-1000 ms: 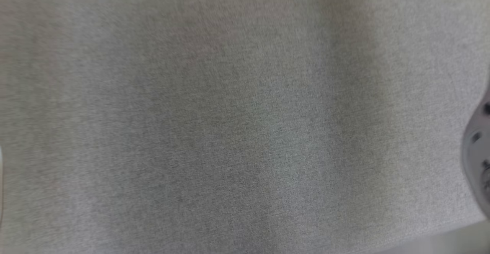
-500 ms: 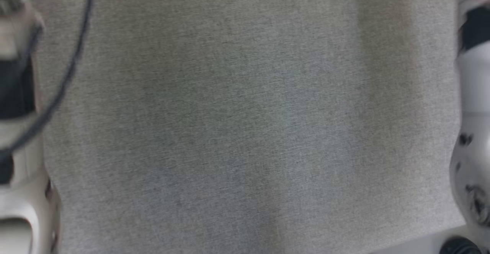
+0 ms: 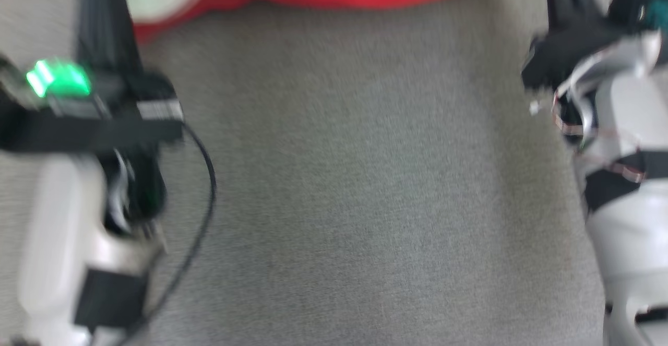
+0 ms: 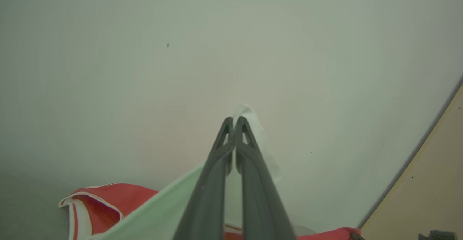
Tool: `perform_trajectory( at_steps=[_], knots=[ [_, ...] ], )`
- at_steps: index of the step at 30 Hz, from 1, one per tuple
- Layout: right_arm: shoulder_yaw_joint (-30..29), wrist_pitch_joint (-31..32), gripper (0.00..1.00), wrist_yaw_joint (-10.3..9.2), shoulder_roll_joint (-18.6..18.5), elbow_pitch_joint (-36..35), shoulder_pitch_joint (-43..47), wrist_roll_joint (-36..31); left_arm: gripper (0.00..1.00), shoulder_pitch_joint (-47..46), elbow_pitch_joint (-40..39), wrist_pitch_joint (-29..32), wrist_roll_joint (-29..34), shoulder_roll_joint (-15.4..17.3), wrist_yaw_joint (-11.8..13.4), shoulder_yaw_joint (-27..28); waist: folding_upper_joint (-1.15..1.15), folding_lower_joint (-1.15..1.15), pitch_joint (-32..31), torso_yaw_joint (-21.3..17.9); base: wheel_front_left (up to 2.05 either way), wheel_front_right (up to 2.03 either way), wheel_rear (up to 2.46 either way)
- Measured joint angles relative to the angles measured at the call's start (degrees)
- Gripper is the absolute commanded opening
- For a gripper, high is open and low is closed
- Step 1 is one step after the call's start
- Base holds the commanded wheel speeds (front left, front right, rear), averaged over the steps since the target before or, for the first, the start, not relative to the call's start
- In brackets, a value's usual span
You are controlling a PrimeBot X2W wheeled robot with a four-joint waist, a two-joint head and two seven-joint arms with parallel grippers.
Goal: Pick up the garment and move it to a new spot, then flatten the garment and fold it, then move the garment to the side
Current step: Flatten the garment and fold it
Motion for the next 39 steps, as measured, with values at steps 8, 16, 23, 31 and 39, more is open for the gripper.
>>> perform_trajectory(
  at_steps=[8, 16, 23, 31, 39],
  knots=[
    [-6.90, 5.79, 0.00, 0.00, 2.07, -4.94, 18.41, 0.55, 0.00, 21.76, 3.08, 0.10, -7.37, -1.83, 0.00, -3.87, -0.02, -0.01, -10.84, 3.30, 0.00, 0.00, 0.00],
    [-13.22, 10.89, 0.00, -0.01, 4.60, -12.94, 31.06, -2.85, 0.00, 33.04, 5.54, 2.31, -5.43, 1.34, 0.11, -8.94, -0.02, -0.01, -19.09, 6.01, 0.00, 0.00, 0.00],
    [-16.10, 14.37, 0.00, -0.01, 6.33, -17.30, 38.36, -4.46, 0.00, 41.41, 3.18, 9.90, -15.32, 0.79, 0.10, -10.00, -0.02, 0.00, -23.77, 8.00, 0.00, 0.00, 0.00],
    [-18.29, 17.27, 0.00, -0.01, 8.00, -19.31, 44.21, -5.08, 0.00, 48.86, -2.83, 18.74, -23.06, 4.30, 0.24, -11.14, -0.01, 0.01, -26.18, 10.19, 0.00, 0.00, 0.00],
    [-20.67, 20.22, 0.00, -0.01, 9.11, -21.38, 47.43, -6.12, 0.00, 55.87, -7.94, 25.98, -28.30, 7.09, 3.07, -12.62, 0.00, 0.01, -26.84, 10.92, 0.00, 0.00, 0.00]
  ],
)
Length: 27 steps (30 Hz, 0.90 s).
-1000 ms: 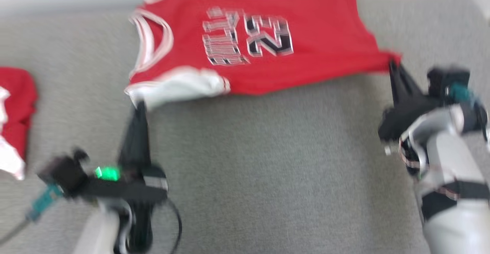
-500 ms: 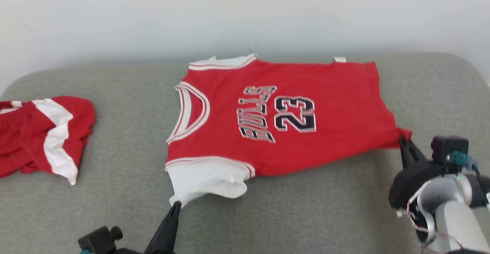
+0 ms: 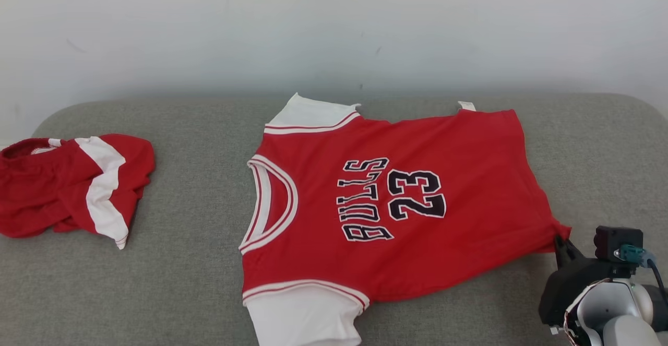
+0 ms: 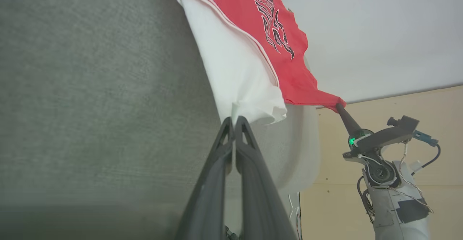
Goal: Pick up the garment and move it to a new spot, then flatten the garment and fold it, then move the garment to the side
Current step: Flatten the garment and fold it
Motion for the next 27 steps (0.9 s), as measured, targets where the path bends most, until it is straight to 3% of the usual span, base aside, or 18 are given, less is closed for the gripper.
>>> perform_trajectory(
  at_steps=[10, 20, 23, 27],
  knots=[
    [-6.19, 11.43, 0.00, 0.01, 2.87, -7.10, 7.61, -1.01, 0.00, 5.31, -5.35, 5.58, -4.64, 2.16, 2.94, -0.75, 0.00, 0.00, 0.12, 0.42, 0.00, 0.00, 0.00],
    [-7.95, 19.79, 0.00, 0.01, 4.31, -17.66, 15.93, -0.25, 0.00, 9.06, -7.43, 7.40, -6.58, 3.98, 4.71, -0.37, 0.00, 0.00, 0.00, -0.63, 0.00, 0.00, 0.00],
    [-7.97, 19.94, 0.00, 0.01, 4.30, -18.75, 16.10, -0.12, 0.00, 9.22, -7.89, 6.31, -6.54, 4.13, 4.42, 0.57, 0.00, 0.00, 0.17, -0.81, 0.00, 0.00, 0.00],
    [-7.42, 19.12, 0.00, 0.01, 4.35, -19.30, 16.29, 1.71, 0.00, 8.93, -8.36, 3.15, -6.00, 3.66, 2.22, 2.38, 0.00, 0.00, 0.27, -1.11, 0.00, 0.00, 0.00]
  ],
)
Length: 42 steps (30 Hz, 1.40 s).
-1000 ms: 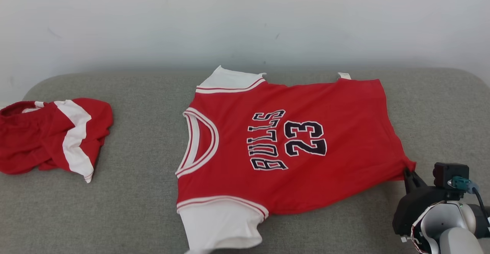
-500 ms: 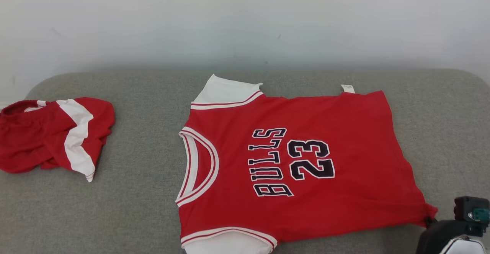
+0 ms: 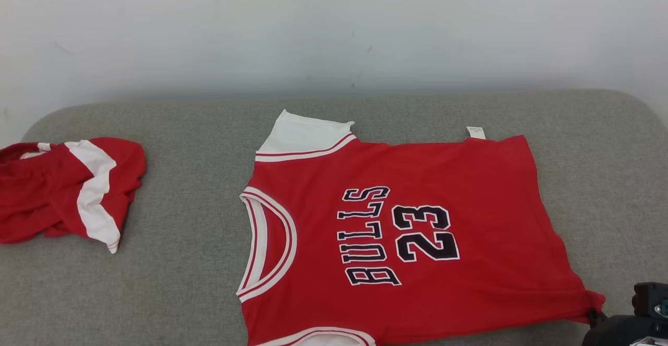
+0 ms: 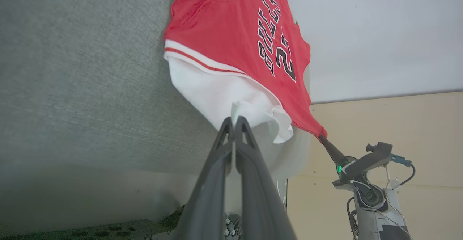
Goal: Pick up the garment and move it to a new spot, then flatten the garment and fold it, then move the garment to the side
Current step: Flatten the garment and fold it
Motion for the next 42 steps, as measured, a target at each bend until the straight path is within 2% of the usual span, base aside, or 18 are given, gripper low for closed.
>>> perform_trajectory(
  at_steps=[6, 10, 16, 21, 30, 42],
  knots=[
    [1.30, -2.25, 0.00, -0.01, 0.04, 0.24, -1.52, 1.08, 0.00, -6.69, 1.76, -4.24, 5.37, -1.43, -2.41, 0.33, 0.00, 0.00, 0.05, -0.30, 0.00, 0.00, 0.00],
    [2.38, -3.58, 0.00, -0.01, 0.03, 0.78, -4.60, 1.03, 0.00, -13.83, 5.23, -9.12, 12.15, -3.44, -2.90, -0.33, 0.00, 0.00, 0.45, -0.71, 0.00, 0.00, 0.00],
    [2.79, -6.97, 0.00, -0.01, 0.02, 4.35, -9.69, 0.96, 0.00, -24.49, 12.13, -15.05, 22.79, -6.14, -3.42, -3.61, 0.00, 0.00, 1.85, -1.12, 0.00, 0.00, 0.00],
    [3.09, -10.16, 0.00, -0.01, 0.03, 7.81, -13.12, 0.19, 0.00, -31.22, 17.68, -17.55, 27.57, -7.61, -4.12, -6.48, 0.00, 0.01, 3.19, -1.47, 0.00, 0.00, 0.00],
    [2.11, -16.75, 0.00, -0.01, 0.01, 12.27, -17.00, 0.11, 0.00, -41.22, 24.81, -22.45, 31.97, -8.26, -4.47, -7.19, 0.01, 0.01, 5.65, -1.68, 0.00, 0.00, 0.00],
    [3.31, -20.40, 0.00, -0.01, 0.02, 18.02, -21.95, -0.33, 0.00, -50.24, 33.34, -21.63, 34.16, -6.91, -4.88, -8.70, 0.01, 0.01, 8.45, -2.62, 0.00, 0.00, 0.00]
  ],
)
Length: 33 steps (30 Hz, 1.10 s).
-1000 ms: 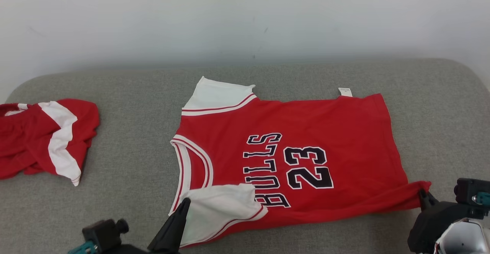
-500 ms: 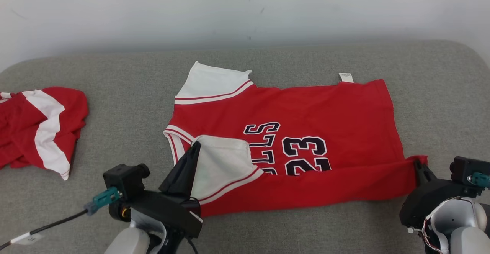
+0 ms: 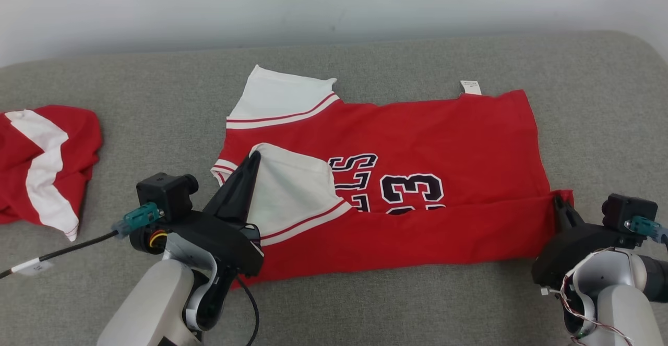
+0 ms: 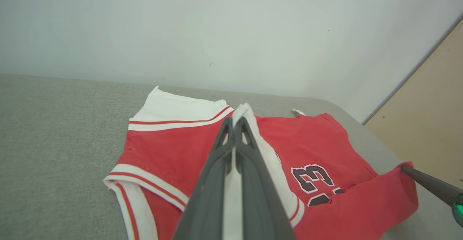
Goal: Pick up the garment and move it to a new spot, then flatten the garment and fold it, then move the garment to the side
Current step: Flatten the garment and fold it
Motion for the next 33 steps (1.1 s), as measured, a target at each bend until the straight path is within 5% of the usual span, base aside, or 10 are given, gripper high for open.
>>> perform_trajectory(
  at_steps=[12, 13, 14, 15, 26, 33],
  knots=[
    [-0.07, -1.25, 0.00, 0.00, 0.01, 5.41, -3.70, -2.14, 0.00, -4.33, 8.56, -0.84, 1.43, -0.45, 1.69, -0.22, 0.00, 0.00, 1.55, -0.62, 0.00, 0.00, 0.00],
    [-0.12, -1.71, 0.39, 0.00, 0.02, 5.61, -3.76, -2.07, 0.37, -4.63, 9.66, -0.10, 1.30, -0.71, 1.71, -0.42, 0.00, -0.01, 1.49, -0.57, 0.00, 0.00, 0.00],
    [-0.38, -1.78, 1.00, 0.00, 0.02, 6.09, -3.96, -1.63, 0.94, -4.90, 10.31, -0.23, 1.88, -0.68, 1.71, -1.08, 0.00, -0.01, 1.45, -0.55, 0.00, 0.00, 0.00],
    [-0.40, -2.05, 1.00, 0.00, -0.03, 6.42, -4.26, -1.48, 1.00, -5.27, 11.09, -0.52, 2.59, -0.73, 2.13, -1.24, 0.00, -0.01, 1.41, -0.56, 0.00, 0.00, 0.00],
    [-0.57, -3.20, 1.00, 0.00, -0.01, 5.38, -5.02, -0.62, 1.00, -6.36, 16.11, -5.00, 8.45, 1.00, 6.55, -3.24, 0.00, -0.01, -0.51, -0.53, 0.00, 0.00, 0.00],
    [-1.77, 0.38, 1.00, 0.00, 0.02, 0.64, 1.29, 1.27, 1.00, 4.89, 12.89, -5.97, 8.55, 2.26, 11.07, -3.27, 0.00, -0.02, -3.63, -0.04, 0.00, 0.00, 0.00]
  ],
)
